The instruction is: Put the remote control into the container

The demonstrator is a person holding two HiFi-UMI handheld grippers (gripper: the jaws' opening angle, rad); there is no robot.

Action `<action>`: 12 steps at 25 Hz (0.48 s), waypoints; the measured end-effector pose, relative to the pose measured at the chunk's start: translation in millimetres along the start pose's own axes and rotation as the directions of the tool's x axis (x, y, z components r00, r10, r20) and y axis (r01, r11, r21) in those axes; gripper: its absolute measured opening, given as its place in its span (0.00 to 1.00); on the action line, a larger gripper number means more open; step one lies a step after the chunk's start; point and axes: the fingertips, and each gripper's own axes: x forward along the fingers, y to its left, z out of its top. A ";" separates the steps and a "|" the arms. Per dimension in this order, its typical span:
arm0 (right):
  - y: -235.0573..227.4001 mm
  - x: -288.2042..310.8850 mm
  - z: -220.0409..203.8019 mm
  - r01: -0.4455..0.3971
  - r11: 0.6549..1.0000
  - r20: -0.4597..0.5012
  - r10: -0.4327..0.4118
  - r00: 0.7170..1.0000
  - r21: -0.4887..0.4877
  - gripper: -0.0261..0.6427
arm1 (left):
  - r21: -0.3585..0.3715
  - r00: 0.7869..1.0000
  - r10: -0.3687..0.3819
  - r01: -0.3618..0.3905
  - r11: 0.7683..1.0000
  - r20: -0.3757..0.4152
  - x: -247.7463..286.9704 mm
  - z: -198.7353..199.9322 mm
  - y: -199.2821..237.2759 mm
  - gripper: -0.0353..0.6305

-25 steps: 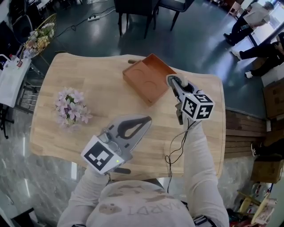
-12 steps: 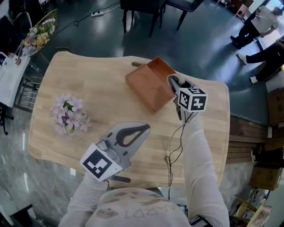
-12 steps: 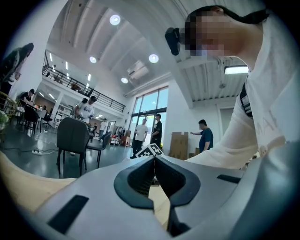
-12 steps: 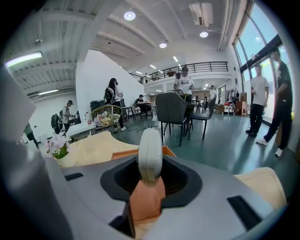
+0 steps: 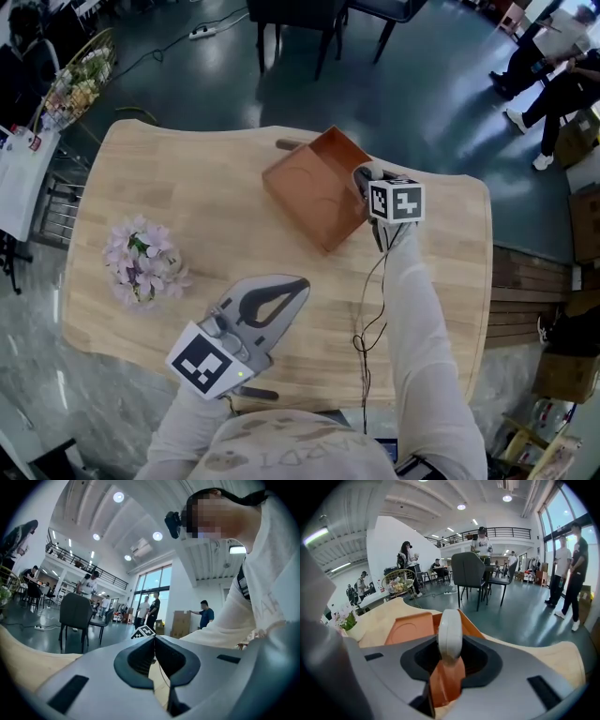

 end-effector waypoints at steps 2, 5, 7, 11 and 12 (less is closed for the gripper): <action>-2.8 7.0 -3.5 0.003 1.000 -0.032 -0.002 0.999 0.021 0.22 | -0.001 1.000 0.000 0.000 1.000 -0.006 0.9 -2.6 2.4 0.07; -2.5 16.1 -8.8 -0.004 0.998 -0.074 0.008 0.997 0.058 0.22 | -0.006 1.000 0.005 -0.005 1.000 -0.012 -0.3 -5.5 4.3 0.07; -2.8 23.4 -12.7 -0.010 0.996 -0.104 0.019 0.994 0.086 0.22 | -0.012 1.000 0.010 -0.010 1.000 -0.013 -0.4 -6.8 6.9 0.07; -3.9 39.6 -20.3 -0.041 0.982 -0.152 0.069 0.986 0.184 0.22 | -0.019 1.000 0.016 -0.016 1.000 -0.024 1.0 -11.6 15.7 0.07; -4.3 42.3 -22.4 -0.046 0.977 -0.162 0.081 0.984 0.211 0.22 | -0.021 1.000 0.017 -0.018 1.000 -0.026 1.0 -12.7 17.4 0.07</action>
